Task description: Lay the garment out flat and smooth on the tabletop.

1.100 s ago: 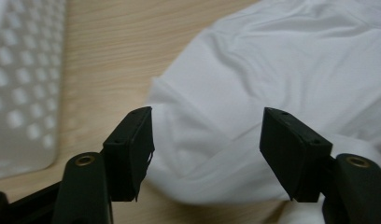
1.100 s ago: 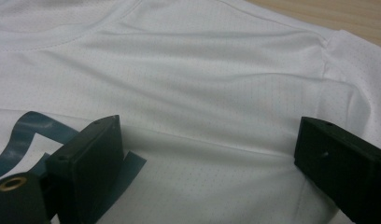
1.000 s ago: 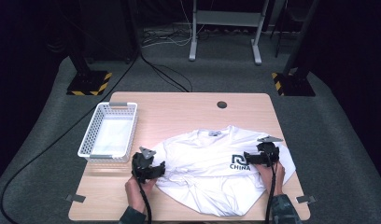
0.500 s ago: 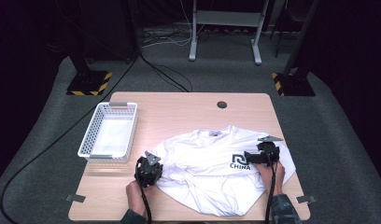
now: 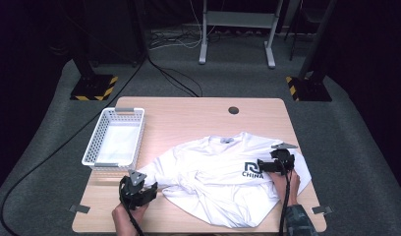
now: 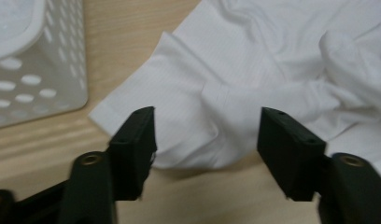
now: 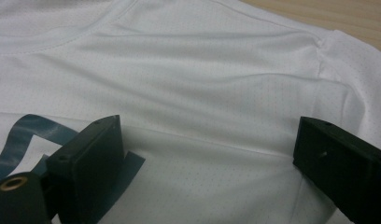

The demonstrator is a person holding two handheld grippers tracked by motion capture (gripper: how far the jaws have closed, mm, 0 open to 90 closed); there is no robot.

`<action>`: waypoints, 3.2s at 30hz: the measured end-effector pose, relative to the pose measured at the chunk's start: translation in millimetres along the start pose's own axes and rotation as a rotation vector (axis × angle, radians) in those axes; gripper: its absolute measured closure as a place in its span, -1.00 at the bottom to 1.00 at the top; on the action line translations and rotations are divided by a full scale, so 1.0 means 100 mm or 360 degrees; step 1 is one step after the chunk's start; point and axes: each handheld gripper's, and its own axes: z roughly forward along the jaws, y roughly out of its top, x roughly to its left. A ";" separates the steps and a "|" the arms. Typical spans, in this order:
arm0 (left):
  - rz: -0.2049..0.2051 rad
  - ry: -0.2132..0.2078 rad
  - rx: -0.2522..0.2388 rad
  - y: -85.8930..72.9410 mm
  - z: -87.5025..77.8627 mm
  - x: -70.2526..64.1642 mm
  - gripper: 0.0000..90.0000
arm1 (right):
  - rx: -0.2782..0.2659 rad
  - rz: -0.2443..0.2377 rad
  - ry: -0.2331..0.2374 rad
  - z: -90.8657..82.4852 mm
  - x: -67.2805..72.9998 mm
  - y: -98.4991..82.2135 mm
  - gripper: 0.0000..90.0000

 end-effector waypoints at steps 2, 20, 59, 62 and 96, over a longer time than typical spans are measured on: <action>0.0034 -0.0021 -0.0012 0.12 0.12 -0.09 -0.37 | -0.0001 0.0000 -0.0001 0.00 0.00 0.00 -0.83; 0.0097 -0.0008 0.0187 0.01 0.41 -0.06 -0.52 | 0.0003 0.0001 -0.0002 -0.01 0.00 0.00 -0.83; 0.0063 -0.0251 0.0220 0.75 1.11 -0.15 -0.88 | 0.0102 -0.0050 0.0107 -0.12 0.08 -0.05 -0.91; 0.0118 -0.0254 0.0176 0.63 0.94 -0.26 -0.89 | 0.0105 -0.0052 0.0087 -0.20 0.04 -0.14 -0.91; 0.0218 -0.0208 0.0316 1.08 1.55 -0.33 -0.94 | 0.0169 -0.0110 0.0121 0.16 0.04 0.25 -0.93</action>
